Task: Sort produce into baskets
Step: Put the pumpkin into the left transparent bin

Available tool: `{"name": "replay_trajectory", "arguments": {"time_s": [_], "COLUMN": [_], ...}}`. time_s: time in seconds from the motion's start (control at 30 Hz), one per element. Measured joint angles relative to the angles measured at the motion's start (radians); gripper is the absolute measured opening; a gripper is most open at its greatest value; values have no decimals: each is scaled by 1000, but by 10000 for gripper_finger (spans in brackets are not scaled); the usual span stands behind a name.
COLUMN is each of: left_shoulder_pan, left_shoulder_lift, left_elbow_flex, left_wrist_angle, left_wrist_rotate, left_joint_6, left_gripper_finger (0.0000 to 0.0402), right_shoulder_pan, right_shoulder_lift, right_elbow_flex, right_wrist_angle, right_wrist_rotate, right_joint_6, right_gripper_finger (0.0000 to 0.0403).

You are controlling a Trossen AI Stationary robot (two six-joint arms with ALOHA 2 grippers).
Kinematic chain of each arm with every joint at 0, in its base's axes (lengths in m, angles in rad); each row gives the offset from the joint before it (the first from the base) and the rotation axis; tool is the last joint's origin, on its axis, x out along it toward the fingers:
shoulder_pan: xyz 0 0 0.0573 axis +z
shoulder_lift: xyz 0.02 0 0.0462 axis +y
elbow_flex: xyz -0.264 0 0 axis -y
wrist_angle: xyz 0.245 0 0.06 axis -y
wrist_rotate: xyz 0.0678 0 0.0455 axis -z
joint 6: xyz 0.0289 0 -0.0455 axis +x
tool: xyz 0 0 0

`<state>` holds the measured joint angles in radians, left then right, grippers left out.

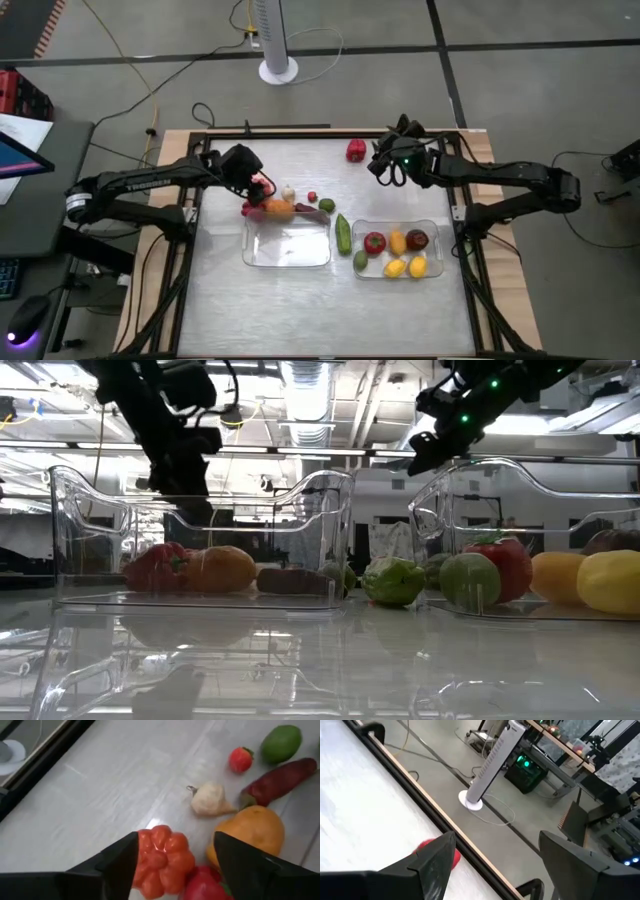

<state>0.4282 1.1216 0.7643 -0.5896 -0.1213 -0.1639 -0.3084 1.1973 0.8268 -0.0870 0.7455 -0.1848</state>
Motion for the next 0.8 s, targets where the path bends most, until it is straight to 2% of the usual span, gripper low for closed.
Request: {"name": "replay_trajectory", "arguments": {"time_s": [0.17, 0.27, 0.37, 0.47, 0.67, 0.8], "left_shoulder_pan": [6, 33, 69, 100, 112, 112], "left_shoulder_lift": [100, 168, 238, 301, 351, 351], "left_elbow_flex": [0, 0, 0, 6, 0, 10], "left_wrist_angle": [50, 69, 56, 44, 16, -20], "left_wrist_rotate": [-62, -42, 36, 66, 72, 63], "left_joint_6": [-15, -28, -39, -33, -25, -25], "left_gripper_finger": [308, 321, 323, 323, 319, 297], "right_shoulder_pan": [0, 0, 0, 0, -2, -2], "right_shoulder_lift": [-1, -1, -1, -1, -1, -1], "right_elbow_flex": [0, 0, 0, 0, 0, 0], "right_wrist_angle": [28, 34, 40, 55, 67, 69], "right_wrist_rotate": [-11, -11, -12, -13, -14, -14], "right_joint_6": [-26, -31, -38, -51, -64, -67], "right_gripper_finger": [312, 312, 312, 312, 312, 312]}}
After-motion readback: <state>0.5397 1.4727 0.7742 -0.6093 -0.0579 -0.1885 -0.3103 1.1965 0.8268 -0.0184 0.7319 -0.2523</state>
